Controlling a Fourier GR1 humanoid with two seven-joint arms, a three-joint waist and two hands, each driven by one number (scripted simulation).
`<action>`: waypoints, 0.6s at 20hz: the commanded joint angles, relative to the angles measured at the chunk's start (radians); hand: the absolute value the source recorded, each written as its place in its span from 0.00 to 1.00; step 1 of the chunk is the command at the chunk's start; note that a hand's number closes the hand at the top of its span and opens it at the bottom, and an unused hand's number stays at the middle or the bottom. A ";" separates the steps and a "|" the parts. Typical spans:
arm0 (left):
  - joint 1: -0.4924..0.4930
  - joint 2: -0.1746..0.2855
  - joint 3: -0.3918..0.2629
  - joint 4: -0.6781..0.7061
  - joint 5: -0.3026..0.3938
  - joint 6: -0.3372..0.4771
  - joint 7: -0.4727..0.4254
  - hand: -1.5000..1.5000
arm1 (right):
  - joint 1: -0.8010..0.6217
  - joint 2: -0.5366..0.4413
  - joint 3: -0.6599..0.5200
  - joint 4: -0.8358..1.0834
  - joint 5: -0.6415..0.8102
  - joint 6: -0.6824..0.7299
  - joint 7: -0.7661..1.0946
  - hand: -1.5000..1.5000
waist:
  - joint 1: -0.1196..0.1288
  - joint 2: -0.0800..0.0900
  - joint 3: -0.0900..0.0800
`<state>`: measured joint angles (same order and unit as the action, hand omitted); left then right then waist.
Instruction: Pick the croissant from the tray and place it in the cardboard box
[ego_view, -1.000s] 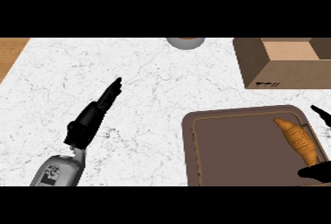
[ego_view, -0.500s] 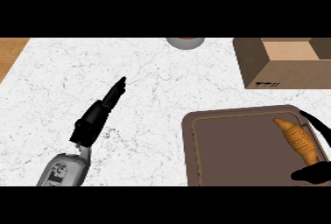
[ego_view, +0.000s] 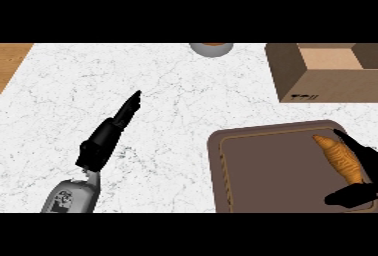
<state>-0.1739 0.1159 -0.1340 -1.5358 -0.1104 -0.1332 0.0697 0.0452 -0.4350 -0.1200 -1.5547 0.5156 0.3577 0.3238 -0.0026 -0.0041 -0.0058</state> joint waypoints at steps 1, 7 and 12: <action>-0.024 -0.022 -0.007 -0.036 -0.027 0.012 0.054 0.50 | 0.026 0.025 0.016 0.047 0.073 -0.034 -0.035 0.00 | 0.001 0.004 0.006; 0.036 -0.006 0.016 -0.060 -0.001 -0.021 0.025 0.50 | 0.006 0.072 0.039 0.055 0.089 -0.034 -0.022 1.00 | 0.005 0.003 0.006; 0.021 -0.016 0.013 -0.018 -0.015 -0.025 0.001 0.50 | -0.025 0.031 0.013 0.134 0.130 -0.071 -0.121 1.00 | 0.006 0.004 0.006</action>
<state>-0.1855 0.0994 -0.1174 -1.5486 -0.1187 -0.1528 0.0924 0.0350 -0.4234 -0.1200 -1.5071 0.6131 0.3204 0.2477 -0.0036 -0.0125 -0.0203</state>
